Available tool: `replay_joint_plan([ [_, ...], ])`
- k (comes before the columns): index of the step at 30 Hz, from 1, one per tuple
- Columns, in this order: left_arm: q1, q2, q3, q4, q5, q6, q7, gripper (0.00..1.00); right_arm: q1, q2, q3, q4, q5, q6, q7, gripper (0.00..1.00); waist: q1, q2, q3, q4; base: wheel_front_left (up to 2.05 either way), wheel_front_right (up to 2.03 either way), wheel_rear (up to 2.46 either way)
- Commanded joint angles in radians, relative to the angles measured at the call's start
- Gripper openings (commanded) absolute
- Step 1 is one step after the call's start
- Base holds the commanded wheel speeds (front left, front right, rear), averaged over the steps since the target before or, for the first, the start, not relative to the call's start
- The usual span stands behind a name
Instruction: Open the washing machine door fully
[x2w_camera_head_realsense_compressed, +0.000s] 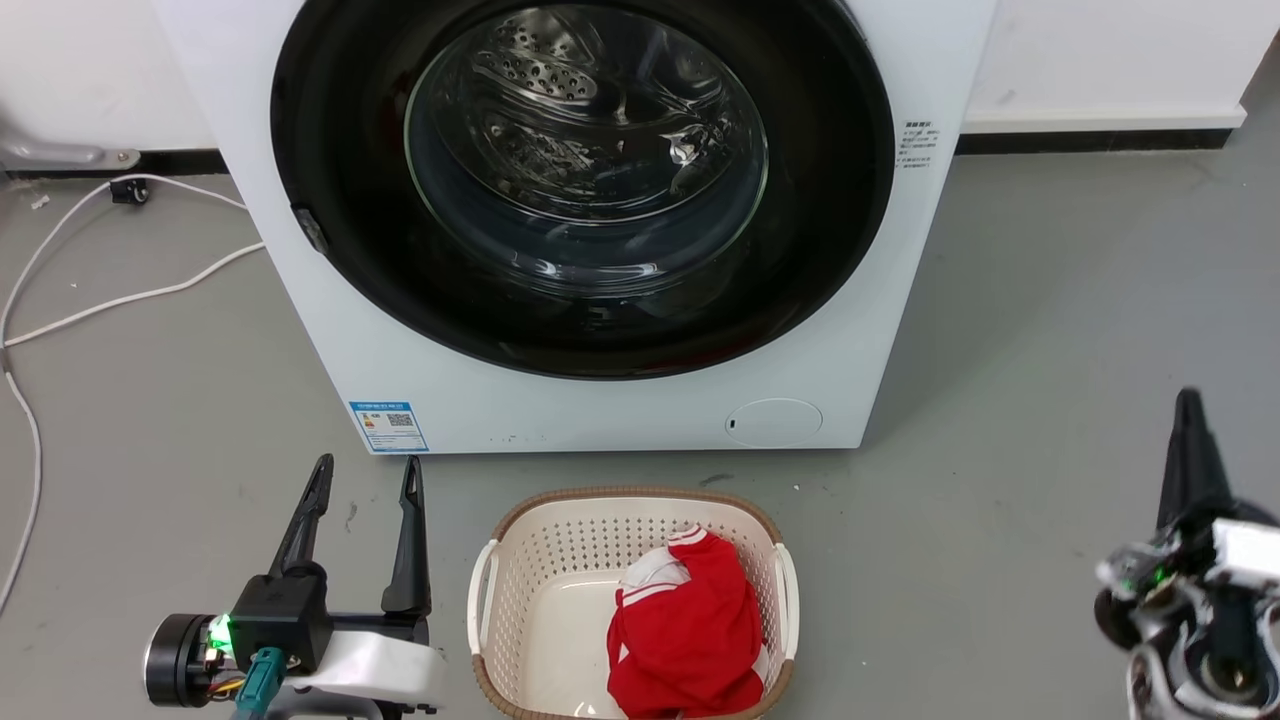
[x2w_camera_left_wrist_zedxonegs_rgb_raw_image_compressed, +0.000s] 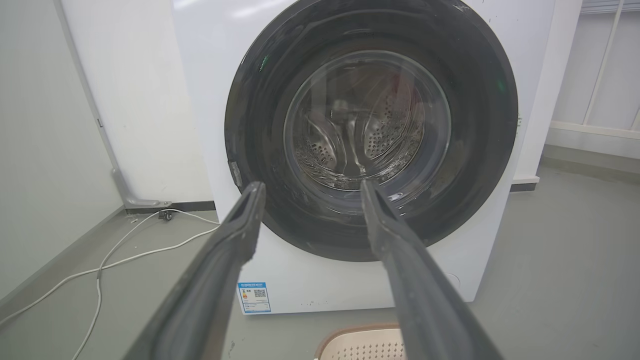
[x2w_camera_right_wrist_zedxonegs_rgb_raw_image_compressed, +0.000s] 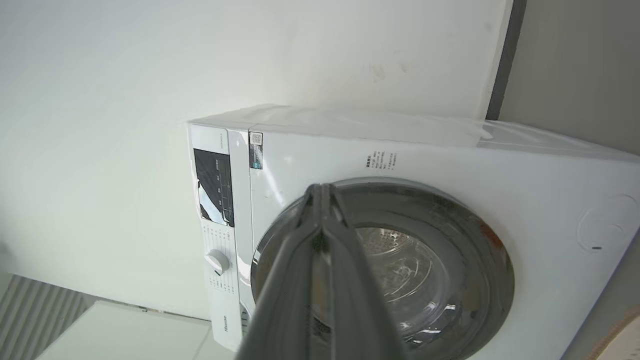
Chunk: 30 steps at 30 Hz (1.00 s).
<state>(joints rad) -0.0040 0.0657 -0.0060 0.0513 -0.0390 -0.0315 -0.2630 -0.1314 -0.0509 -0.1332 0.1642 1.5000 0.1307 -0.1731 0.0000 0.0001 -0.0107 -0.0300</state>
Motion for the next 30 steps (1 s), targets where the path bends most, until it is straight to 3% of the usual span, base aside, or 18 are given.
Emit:
replay_joint_plan([
  [1,0.0,-0.001,0.002,-0.003,0.007,-0.001,-0.002,1.0,-0.054,-0.005,-0.027,0.021,0.053,0.0,0.025,0.0,0.0,-0.0001,0.005,-0.002,0.0,0.0,0.0],
  [11,-0.041,-0.005,0.008,-0.023,0.01,-0.002,-0.002,1.0,-0.397,-0.161,-0.039,0.249,0.178,0.0,0.163,0.0,0.0,-0.0001,0.075,0.004,0.0,0.0,0.0],
  [20,-0.106,-0.009,-0.008,-0.041,0.016,-0.002,-0.002,1.0,-0.754,-0.334,0.066,0.511,0.141,0.0,0.308,0.0,0.0,-0.0001,0.171,0.026,0.0,0.0,0.0],
  [25,-0.143,-0.011,-0.023,-0.049,0.017,0.001,-0.002,1.0,-0.947,-0.388,0.153,0.655,0.085,0.0,0.408,0.0,0.0,-0.0001,0.226,0.04,0.0,0.0,0.0],
  [30,-0.18,-0.012,-0.035,-0.062,0.018,0.005,-0.002,1.0,-1.11,-0.39,0.244,0.753,0.023,0.0,0.52,0.0,0.0,-0.0001,0.285,0.051,0.0,0.0,0.0],
])
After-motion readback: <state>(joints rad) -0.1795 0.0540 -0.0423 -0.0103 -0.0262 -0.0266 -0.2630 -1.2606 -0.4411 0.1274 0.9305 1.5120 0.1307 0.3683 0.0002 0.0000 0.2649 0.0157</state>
